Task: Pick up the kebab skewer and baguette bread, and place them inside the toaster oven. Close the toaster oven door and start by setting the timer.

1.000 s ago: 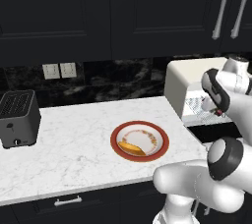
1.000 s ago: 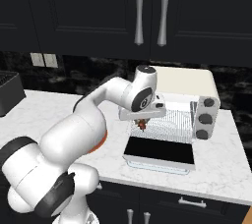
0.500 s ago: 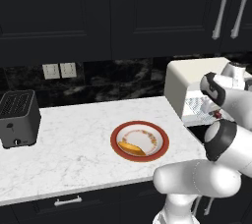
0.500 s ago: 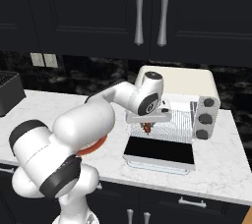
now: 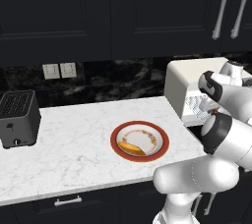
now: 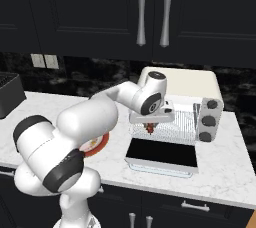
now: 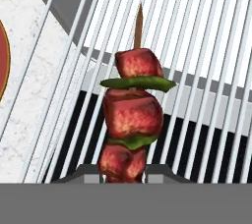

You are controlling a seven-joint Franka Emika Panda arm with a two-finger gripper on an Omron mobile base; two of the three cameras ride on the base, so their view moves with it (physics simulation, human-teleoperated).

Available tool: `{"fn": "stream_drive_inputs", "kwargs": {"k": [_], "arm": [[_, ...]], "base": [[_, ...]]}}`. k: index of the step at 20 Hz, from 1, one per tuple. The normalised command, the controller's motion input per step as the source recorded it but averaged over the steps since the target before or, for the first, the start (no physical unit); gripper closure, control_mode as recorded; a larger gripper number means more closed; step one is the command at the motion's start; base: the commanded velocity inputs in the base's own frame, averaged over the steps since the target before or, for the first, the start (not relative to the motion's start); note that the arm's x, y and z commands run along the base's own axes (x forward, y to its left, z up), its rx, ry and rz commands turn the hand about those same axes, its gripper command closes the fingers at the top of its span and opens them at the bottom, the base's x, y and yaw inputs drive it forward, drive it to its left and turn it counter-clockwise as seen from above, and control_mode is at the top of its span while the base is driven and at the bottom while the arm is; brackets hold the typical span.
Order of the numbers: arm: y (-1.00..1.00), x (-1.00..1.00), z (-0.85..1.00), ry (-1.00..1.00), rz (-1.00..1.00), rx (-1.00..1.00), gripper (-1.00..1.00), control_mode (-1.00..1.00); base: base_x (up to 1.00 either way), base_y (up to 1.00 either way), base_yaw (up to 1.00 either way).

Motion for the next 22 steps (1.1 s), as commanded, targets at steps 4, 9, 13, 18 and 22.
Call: {"fn": "stream_drive_inputs", "kwargs": {"k": [4,9,13,18,22], "arm": [[0.00,-0.13,-0.04,0.00,0.00,0.00,-1.00,-1.00],[0.00,-0.01,0.02,-0.04,0.00,0.00,-1.00,-1.00],[0.00,-0.19,0.19,-0.02,0.00,0.00,-1.00,-1.00],[0.21,-0.78,0.44,-0.01,-0.06,0.00,-1.00,-1.00],[0.86,-1.00,0.15,0.00,-0.07,0.00,-1.00,-1.00]], "base": [[0.00,0.00,0.00],[0.00,0.00,0.00],[0.00,0.00,0.00],[0.00,0.00,0.00],[0.00,0.00,0.00]]}}
